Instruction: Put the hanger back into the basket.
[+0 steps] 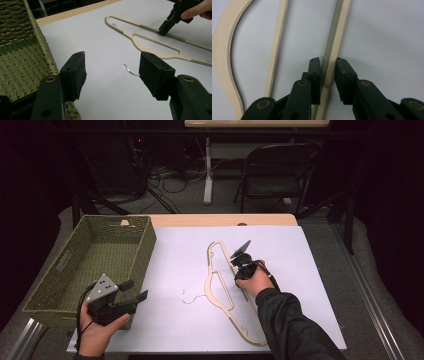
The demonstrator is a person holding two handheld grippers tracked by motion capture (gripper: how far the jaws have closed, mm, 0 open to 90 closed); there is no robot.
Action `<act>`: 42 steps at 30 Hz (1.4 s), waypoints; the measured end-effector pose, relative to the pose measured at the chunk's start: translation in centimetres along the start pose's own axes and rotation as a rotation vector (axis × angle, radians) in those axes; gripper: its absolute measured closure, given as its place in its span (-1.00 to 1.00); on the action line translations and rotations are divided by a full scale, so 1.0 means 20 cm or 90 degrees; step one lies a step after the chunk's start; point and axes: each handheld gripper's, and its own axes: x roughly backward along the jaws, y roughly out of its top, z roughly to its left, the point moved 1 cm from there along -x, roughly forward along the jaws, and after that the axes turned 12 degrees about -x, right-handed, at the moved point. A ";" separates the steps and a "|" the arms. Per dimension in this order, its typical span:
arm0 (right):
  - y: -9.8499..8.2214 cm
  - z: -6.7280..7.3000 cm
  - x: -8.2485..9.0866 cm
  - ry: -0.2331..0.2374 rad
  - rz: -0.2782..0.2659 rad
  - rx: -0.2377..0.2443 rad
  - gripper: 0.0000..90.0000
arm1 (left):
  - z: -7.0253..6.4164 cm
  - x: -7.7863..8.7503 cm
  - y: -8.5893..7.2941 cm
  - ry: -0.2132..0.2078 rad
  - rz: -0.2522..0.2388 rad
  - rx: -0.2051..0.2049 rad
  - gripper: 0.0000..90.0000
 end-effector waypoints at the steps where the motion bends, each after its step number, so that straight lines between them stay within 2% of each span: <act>1: 0.00 0.00 0.00 0.000 0.000 0.000 0.70 | 0.00 0.00 0.00 0.000 0.000 0.000 -0.15; 3: 0.00 -0.01 0.00 0.000 0.004 0.002 0.73 | 0.00 0.00 0.00 -0.001 -0.001 0.001 -0.15; 4: 0.00 -0.01 0.00 -0.009 0.002 -0.006 0.74 | 0.00 -0.01 0.00 -0.002 -0.001 0.000 -0.15; 6: 0.00 0.00 0.00 -0.001 -0.002 -0.011 0.74 | 0.00 -0.01 0.00 -0.003 0.000 0.000 -0.15; 9: 0.00 0.00 0.00 -0.006 0.001 -0.004 0.75 | -0.01 -0.01 0.00 -0.004 0.002 0.000 -0.15; 12: 0.00 0.00 0.00 -0.004 -0.003 -0.019 0.75 | -0.01 -0.01 0.00 -0.004 0.001 0.000 -0.15; 14: 0.00 0.00 0.00 -0.023 0.002 -0.017 0.75 | -0.01 -0.01 0.00 -0.003 0.001 0.001 -0.15; 18: 0.00 0.01 0.00 -0.025 -0.005 -0.014 0.75 | 0.00 -0.01 0.00 -0.002 0.000 0.002 -0.15; 19: 0.00 0.01 0.00 -0.023 0.007 -0.017 0.75 | 0.00 -0.01 0.00 -0.002 -0.001 0.002 -0.15; 21: 0.00 0.01 0.00 -0.019 0.001 -0.022 0.75 | 0.00 -0.01 0.00 -0.003 -0.001 0.004 -0.15; 23: 0.00 0.01 0.00 -0.028 0.013 -0.026 0.76 | 0.00 -0.01 -0.01 -0.004 -0.002 0.005 -0.15; 24: 0.01 0.00 0.00 -0.007 0.013 -0.033 0.76 | 0.00 -0.01 -0.01 -0.004 -0.002 0.006 -0.15; 25: 0.01 0.00 0.01 -0.020 0.036 -0.031 0.76 | 0.00 -0.02 -0.01 -0.005 -0.001 0.005 -0.15; 26: 0.01 -0.01 0.00 -0.005 0.016 -0.034 0.76 | 0.00 -0.02 -0.01 -0.005 -0.001 0.005 -0.15; 27: 0.01 -0.01 0.00 0.009 0.019 -0.040 0.76 | 0.00 -0.02 -0.01 -0.007 -0.002 0.007 -0.15; 31: 0.01 -0.03 0.01 0.018 0.015 -0.041 0.76 | -0.01 -0.02 -0.01 -0.009 -0.002 0.007 -0.15; 33: 0.01 -0.04 0.02 0.022 0.023 -0.043 0.76 | -0.01 -0.02 -0.01 -0.012 -0.003 0.007 -0.15; 34: 0.00 -0.04 0.01 0.035 0.009 -0.052 0.76 | -0.02 -0.03 -0.01 -0.013 -0.003 0.003 -0.15; 37: 0.00 -0.04 0.03 0.043 0.012 -0.053 0.76 | -0.04 -0.04 0.00 -0.023 -0.005 0.003 -0.15; 38: -0.01 -0.05 0.03 0.057 0.002 -0.059 0.76 | -0.05 -0.05 0.01 -0.029 -0.008 0.000 -0.15; 42: -0.02 -0.05 0.03 0.062 -0.002 -0.059 0.76 | -0.09 -0.08 0.01 -0.043 -0.007 -0.008 -0.15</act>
